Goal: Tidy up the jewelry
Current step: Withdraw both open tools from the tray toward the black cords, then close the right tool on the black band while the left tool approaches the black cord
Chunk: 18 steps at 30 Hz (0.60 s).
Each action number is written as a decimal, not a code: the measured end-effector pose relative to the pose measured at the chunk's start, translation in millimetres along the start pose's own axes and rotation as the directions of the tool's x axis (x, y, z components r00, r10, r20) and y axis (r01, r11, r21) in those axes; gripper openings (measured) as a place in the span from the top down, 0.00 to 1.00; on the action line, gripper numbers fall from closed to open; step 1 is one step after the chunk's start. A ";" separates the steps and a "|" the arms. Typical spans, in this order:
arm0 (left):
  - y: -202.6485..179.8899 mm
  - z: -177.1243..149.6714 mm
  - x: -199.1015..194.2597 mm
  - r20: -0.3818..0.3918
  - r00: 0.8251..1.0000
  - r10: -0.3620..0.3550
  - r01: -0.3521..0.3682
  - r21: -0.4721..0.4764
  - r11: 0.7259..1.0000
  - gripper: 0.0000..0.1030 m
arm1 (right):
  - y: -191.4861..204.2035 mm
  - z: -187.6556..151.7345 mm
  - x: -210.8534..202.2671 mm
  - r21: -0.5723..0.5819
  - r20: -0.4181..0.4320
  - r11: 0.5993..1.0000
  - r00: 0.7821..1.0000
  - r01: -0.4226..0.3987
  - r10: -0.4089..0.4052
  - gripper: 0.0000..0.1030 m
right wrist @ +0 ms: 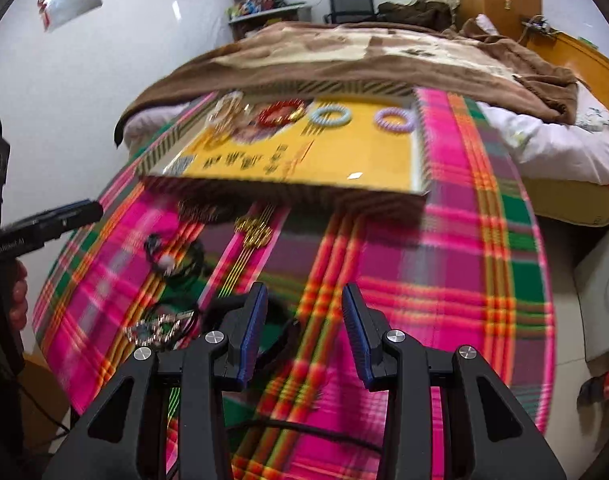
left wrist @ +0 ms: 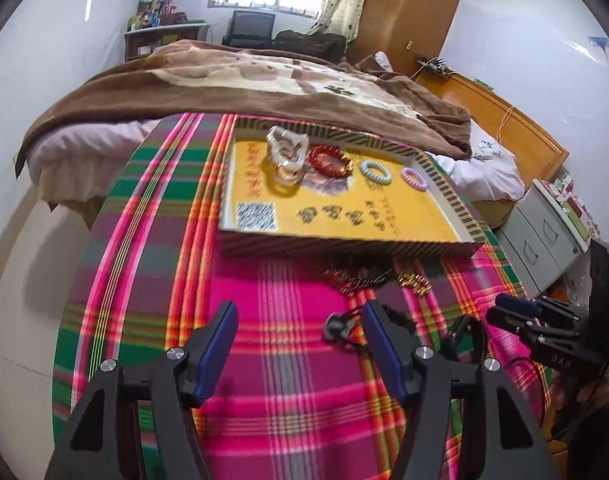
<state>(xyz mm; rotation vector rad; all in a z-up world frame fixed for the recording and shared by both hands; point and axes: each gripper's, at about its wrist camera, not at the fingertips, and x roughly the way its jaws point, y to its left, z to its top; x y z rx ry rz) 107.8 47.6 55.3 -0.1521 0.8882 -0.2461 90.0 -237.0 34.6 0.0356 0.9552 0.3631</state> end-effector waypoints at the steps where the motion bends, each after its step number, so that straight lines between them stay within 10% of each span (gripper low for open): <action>1: 2.1 -1.1 0.4 -0.003 1.000 -0.001 0.001 -0.007 1.000 0.38 | 2.9 -1.9 3.1 -0.008 -0.007 1.000 1.000 -0.001 0.001 0.62; 18: 4.6 -7.5 17.2 -0.041 0.999 -0.026 0.026 -0.008 1.000 0.38 | 25.9 -10.2 25.6 -0.140 -0.081 0.986 0.991 0.092 -0.103 0.62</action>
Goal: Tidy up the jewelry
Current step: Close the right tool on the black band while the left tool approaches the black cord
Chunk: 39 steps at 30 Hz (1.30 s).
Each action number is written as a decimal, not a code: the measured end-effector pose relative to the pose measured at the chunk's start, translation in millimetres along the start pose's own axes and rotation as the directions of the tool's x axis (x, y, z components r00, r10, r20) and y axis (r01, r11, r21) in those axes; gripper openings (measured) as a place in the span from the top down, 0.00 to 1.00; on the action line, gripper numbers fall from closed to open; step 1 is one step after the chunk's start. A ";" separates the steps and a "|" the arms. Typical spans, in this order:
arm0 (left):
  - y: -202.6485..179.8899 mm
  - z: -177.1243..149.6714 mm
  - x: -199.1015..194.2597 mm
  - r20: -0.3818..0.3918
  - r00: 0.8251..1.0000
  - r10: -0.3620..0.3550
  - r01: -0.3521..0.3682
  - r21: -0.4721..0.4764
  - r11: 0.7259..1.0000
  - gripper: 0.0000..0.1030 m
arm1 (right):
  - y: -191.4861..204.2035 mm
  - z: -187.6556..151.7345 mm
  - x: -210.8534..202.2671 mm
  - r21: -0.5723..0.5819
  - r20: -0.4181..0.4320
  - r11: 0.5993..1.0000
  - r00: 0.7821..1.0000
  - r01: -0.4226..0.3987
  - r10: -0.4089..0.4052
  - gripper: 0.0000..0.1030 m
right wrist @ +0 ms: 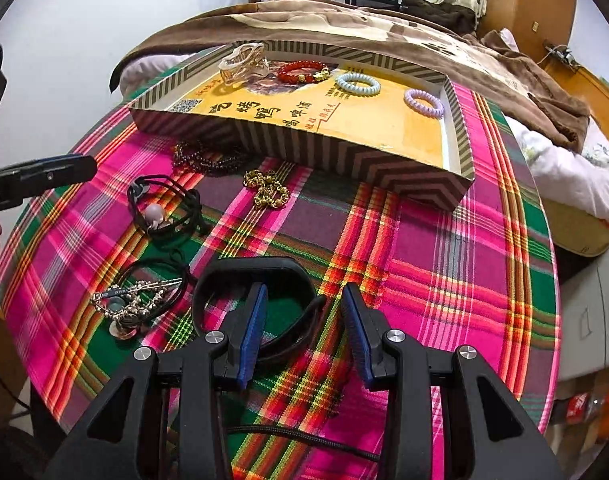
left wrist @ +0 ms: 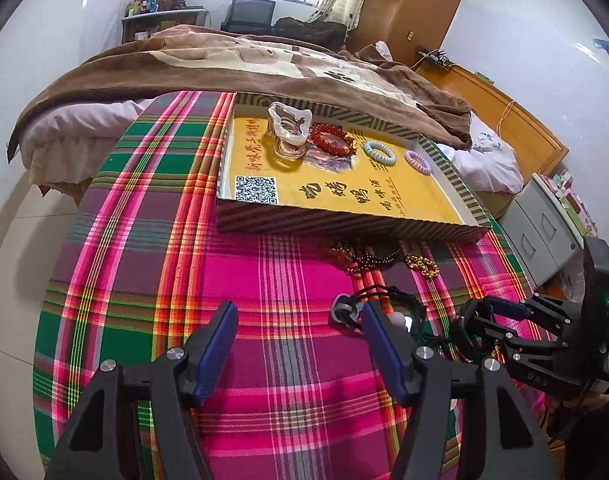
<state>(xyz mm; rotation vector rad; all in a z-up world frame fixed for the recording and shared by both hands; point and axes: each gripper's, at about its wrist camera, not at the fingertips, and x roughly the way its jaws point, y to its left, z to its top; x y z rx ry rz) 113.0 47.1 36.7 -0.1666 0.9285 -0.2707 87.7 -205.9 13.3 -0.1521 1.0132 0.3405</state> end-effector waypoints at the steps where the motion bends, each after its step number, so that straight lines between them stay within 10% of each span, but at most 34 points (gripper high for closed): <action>1: -0.5 0.7 0.7 -0.001 1.000 -0.003 0.003 0.002 1.000 0.38 | -1.5 0.2 -0.1 0.007 0.001 1.000 1.000 -0.002 0.002 0.62; 19: -2.4 2.0 10.8 -0.020 1.000 0.010 -0.010 -0.003 1.000 0.38 | -7.3 10.6 8.4 -0.011 -0.004 1.000 1.000 0.018 -0.018 0.62; 25: -3.6 2.7 11.5 -0.022 1.000 0.018 -0.018 0.000 1.000 0.38 | -1.2 9.9 8.6 -0.022 0.009 1.000 1.000 -0.019 0.020 0.89; 39: -36.0 0.3 10.0 -0.048 0.998 -0.038 0.041 0.070 0.997 0.38 | -47.7 3.4 -16.0 0.152 0.110 0.988 0.994 -0.033 0.016 0.90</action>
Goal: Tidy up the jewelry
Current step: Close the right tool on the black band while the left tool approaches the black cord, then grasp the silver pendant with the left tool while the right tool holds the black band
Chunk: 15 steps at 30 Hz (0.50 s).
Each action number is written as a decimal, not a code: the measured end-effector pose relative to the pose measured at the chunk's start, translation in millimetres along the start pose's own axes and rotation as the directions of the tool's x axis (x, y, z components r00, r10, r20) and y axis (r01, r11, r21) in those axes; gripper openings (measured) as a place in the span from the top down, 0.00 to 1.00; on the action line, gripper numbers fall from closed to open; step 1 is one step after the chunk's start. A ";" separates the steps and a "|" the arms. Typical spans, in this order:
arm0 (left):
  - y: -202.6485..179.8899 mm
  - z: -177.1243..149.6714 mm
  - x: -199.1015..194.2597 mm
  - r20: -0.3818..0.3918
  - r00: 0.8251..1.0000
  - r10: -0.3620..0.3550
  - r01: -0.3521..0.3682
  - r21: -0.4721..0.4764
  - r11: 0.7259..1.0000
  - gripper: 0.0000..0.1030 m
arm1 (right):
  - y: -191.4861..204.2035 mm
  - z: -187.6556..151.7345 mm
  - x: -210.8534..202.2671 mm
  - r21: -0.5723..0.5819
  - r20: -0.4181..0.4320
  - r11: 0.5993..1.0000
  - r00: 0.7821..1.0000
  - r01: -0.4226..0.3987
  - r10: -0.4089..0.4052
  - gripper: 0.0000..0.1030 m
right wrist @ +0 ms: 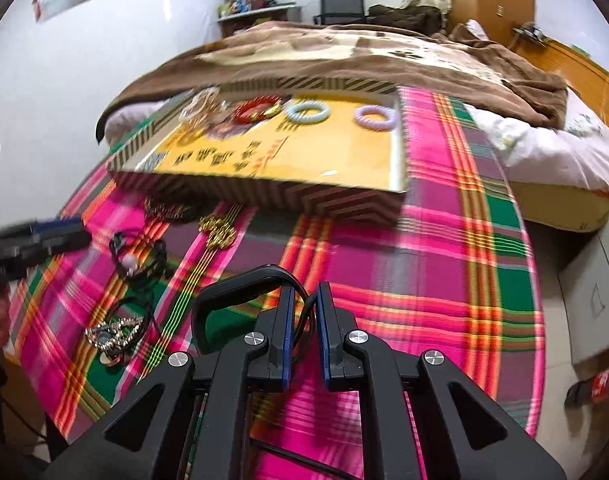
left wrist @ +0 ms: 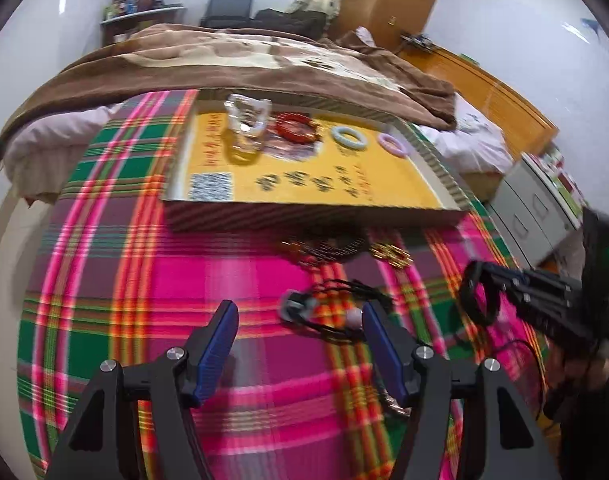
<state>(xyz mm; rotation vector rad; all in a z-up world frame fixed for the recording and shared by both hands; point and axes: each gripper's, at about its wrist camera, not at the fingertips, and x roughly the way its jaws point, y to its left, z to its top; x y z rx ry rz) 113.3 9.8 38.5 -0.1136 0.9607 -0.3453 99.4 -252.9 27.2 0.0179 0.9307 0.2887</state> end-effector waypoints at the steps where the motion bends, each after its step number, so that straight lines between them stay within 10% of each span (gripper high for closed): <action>1: -4.6 -1.8 -0.9 -0.004 1.000 -0.016 0.016 0.012 1.000 0.38 | -2.9 0.4 -3.9 0.011 0.010 1.000 1.000 0.000 0.000 0.90; 15: -64.0 -50.9 -5.2 -0.097 0.995 -0.038 0.057 0.208 0.976 0.43 | -7.5 -15.7 -39.1 0.039 0.076 0.999 0.997 -0.020 0.017 0.90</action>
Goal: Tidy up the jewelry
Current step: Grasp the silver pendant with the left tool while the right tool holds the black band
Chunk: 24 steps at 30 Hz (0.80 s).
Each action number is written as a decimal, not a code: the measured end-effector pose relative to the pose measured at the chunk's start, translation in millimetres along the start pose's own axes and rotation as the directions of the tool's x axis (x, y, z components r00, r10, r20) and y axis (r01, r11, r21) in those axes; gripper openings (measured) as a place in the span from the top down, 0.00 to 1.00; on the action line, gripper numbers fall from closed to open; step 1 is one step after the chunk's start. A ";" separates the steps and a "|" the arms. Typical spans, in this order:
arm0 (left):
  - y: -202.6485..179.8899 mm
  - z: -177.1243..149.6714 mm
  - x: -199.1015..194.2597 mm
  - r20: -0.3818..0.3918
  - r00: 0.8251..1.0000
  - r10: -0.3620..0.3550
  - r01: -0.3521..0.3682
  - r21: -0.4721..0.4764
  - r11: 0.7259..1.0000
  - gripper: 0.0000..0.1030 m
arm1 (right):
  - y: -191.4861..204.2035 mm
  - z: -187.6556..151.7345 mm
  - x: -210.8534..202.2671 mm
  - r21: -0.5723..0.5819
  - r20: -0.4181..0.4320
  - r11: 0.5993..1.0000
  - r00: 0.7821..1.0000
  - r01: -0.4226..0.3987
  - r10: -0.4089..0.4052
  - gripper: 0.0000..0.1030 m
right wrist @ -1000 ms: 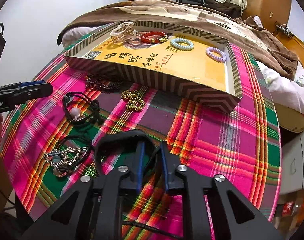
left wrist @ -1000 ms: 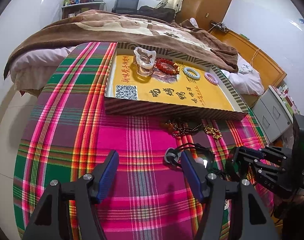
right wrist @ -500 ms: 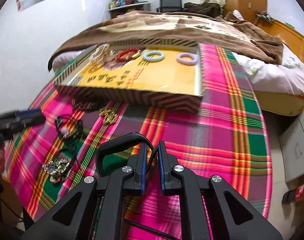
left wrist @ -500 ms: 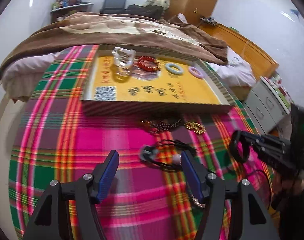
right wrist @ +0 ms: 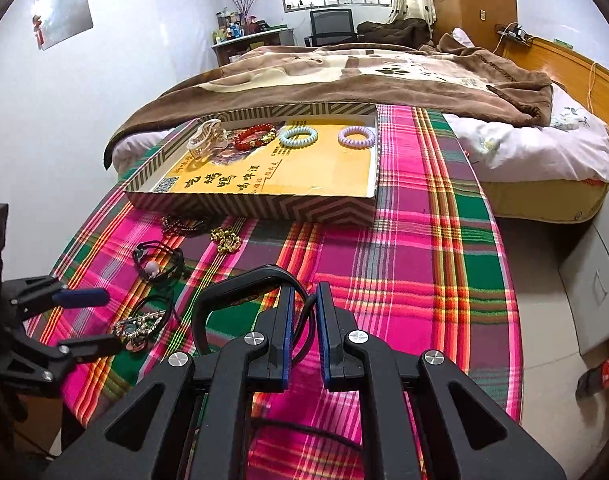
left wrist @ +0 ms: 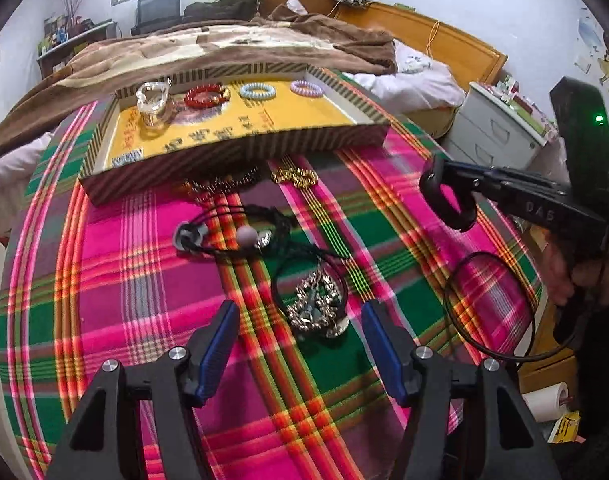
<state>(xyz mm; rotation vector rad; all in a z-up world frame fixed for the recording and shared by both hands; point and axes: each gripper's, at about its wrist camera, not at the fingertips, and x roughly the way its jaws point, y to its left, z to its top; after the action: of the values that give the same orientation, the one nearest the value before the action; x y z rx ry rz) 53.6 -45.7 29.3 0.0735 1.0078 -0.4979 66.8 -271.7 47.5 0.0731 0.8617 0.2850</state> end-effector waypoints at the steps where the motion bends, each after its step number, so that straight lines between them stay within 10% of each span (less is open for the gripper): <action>1: -0.9 -0.2 0.7 0.001 1.000 -0.001 0.001 0.003 1.000 0.44 | 0.2 -0.9 -0.7 0.001 0.000 1.000 1.000 0.001 -0.001 0.90; 9: -5.4 1.0 9.2 -0.011 1.000 0.026 -0.025 0.020 0.999 0.73 | -1.5 -6.6 -3.8 0.007 -0.001 1.000 1.000 -0.001 0.001 0.90; 24: -4.5 2.6 -5.3 0.052 0.998 0.021 -0.022 0.010 1.000 0.80 | -2.1 -7.6 -7.7 0.019 0.008 1.000 1.000 0.004 -0.004 0.90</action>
<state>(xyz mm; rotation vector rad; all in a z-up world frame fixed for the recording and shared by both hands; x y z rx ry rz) 51.4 -48.5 35.8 0.0800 0.9531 -0.4832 56.7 -276.2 47.9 0.0901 0.8563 0.2726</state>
